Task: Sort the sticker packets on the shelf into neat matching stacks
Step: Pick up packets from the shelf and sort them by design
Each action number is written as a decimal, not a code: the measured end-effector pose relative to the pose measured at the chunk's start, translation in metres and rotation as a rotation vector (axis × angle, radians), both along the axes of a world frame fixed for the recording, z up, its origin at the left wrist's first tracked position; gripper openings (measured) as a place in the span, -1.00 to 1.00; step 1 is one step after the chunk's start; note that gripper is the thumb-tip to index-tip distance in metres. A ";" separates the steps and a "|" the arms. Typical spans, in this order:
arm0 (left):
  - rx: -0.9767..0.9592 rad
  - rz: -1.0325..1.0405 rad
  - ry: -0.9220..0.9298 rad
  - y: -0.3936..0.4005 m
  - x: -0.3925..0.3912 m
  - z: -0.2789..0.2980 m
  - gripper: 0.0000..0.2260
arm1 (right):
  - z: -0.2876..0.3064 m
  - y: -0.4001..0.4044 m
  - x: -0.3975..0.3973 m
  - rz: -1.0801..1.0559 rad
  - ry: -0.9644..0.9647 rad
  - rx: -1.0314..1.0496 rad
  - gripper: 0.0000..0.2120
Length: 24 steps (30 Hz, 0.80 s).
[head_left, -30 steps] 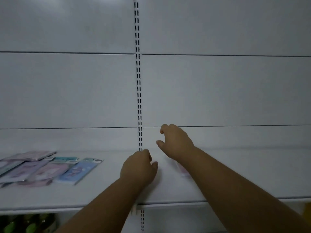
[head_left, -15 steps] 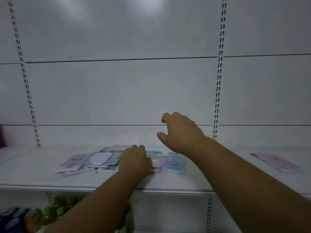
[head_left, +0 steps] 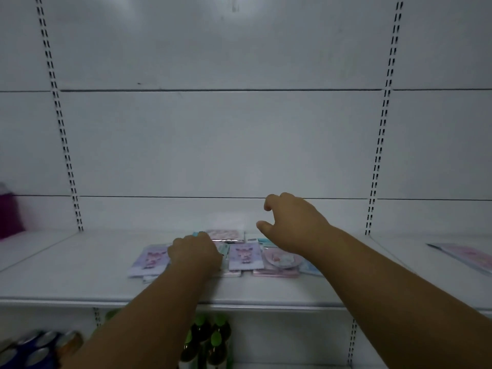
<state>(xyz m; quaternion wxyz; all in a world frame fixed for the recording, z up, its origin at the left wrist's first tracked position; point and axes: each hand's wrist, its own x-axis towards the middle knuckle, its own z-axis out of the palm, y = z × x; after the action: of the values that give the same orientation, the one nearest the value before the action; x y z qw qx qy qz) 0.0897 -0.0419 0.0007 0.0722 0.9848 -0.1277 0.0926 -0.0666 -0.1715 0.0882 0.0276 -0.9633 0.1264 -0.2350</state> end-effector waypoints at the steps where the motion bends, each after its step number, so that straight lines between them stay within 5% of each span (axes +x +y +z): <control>1: 0.000 -0.018 -0.004 0.002 0.001 0.000 -0.50 | -0.002 0.001 0.003 0.003 0.000 0.011 -0.62; 7: 0.018 -0.092 0.024 0.019 0.012 0.000 -0.34 | -0.021 0.008 0.022 0.004 0.055 0.051 -0.65; 11: -0.111 -0.088 0.056 0.023 0.011 0.015 -0.60 | -0.033 0.010 0.035 0.012 0.090 0.076 -0.66; 17: -0.716 -0.068 -0.080 0.051 -0.004 0.027 -0.70 | -0.057 0.016 0.060 -0.037 0.214 0.089 -0.67; 24: -1.631 -0.106 0.332 0.082 -0.059 0.036 -0.79 | -0.077 0.036 0.086 -0.197 0.392 0.060 -0.51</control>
<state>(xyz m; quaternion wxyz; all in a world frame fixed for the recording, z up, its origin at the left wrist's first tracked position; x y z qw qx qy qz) 0.0310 0.0398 0.0363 0.7850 0.6170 -0.0543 0.0060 0.0197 -0.1358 0.0113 0.0081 -0.9723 0.2298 -0.0409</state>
